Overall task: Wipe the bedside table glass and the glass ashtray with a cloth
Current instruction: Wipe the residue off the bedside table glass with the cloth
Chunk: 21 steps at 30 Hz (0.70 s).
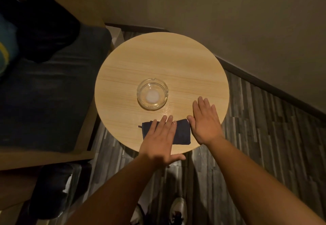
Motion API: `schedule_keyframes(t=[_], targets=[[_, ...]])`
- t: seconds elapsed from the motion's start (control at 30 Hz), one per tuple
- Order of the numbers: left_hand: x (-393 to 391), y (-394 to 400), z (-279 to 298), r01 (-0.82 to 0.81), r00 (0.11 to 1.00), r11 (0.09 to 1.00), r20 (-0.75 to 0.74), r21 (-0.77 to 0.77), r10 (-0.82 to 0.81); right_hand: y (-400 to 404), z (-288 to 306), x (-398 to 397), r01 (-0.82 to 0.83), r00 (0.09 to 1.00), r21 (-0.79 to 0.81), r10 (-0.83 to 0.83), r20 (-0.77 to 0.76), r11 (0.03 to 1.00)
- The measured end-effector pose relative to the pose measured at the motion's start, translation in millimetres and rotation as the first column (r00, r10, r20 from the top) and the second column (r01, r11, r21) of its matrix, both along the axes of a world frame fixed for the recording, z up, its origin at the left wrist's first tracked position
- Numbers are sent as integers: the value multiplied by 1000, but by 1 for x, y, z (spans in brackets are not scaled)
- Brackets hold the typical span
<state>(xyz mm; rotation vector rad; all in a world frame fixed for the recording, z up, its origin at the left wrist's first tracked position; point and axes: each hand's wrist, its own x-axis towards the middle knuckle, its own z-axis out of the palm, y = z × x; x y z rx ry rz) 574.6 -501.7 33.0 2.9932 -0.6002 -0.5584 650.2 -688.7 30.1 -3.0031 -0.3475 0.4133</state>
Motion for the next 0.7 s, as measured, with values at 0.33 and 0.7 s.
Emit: schedule_keyframes(t=[0.33, 0.7], targets=[[-65, 12, -22, 46, 877, 966, 473, -253, 82, 0, 2, 1, 22, 1000, -19, -22, -13, 1000], [-193, 80, 25, -631, 776, 660, -326, -409, 540, 82, 41, -80, -174, 981, 52, 178, -82, 983]])
